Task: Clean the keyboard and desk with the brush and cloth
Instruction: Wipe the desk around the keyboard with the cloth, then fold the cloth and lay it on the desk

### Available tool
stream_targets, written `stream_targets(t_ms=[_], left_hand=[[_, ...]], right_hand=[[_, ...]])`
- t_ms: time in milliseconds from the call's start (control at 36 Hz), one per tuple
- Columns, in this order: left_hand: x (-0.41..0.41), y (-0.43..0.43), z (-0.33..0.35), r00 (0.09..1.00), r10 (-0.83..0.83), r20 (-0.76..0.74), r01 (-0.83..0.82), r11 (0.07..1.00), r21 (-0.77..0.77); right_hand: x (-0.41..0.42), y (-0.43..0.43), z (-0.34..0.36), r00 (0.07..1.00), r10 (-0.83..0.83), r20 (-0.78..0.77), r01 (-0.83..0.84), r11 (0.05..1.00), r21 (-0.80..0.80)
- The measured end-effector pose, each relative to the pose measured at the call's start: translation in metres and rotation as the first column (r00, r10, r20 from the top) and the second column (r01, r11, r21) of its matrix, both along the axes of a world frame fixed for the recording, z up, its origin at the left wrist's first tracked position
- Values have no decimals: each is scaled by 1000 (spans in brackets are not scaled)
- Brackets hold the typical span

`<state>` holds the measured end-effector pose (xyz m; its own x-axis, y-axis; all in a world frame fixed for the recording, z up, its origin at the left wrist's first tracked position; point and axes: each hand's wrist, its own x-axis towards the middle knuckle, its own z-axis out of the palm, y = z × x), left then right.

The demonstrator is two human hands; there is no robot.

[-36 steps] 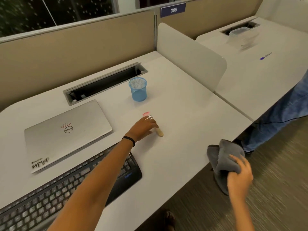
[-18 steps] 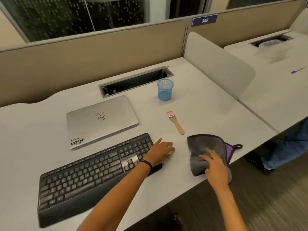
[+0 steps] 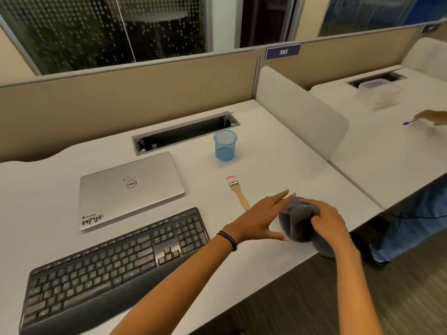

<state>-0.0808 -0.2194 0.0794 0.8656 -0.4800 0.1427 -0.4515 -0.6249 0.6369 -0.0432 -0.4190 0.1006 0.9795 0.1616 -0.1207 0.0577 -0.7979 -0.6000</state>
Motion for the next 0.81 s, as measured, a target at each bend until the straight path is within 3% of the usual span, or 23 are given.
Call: stream_targets(t_ms=[167, 250, 556, 806], left_hand=[[41, -45, 31, 992, 129, 12, -129, 988, 81], [59, -49, 34, 975, 196, 102, -212, 960, 182], [110, -56, 73, 962, 229, 151, -255, 949, 185], [139, -55, 85, 945, 300, 129, -320, 928, 190]], right_hand=[[32, -4, 26, 996, 75, -50, -71, 994, 81], [45, -13, 34, 992, 124, -34, -120, 988, 98], [76, -52, 33, 987, 130, -93, -130, 991, 12], [116, -57, 42, 990, 43, 137, -45, 999, 13]])
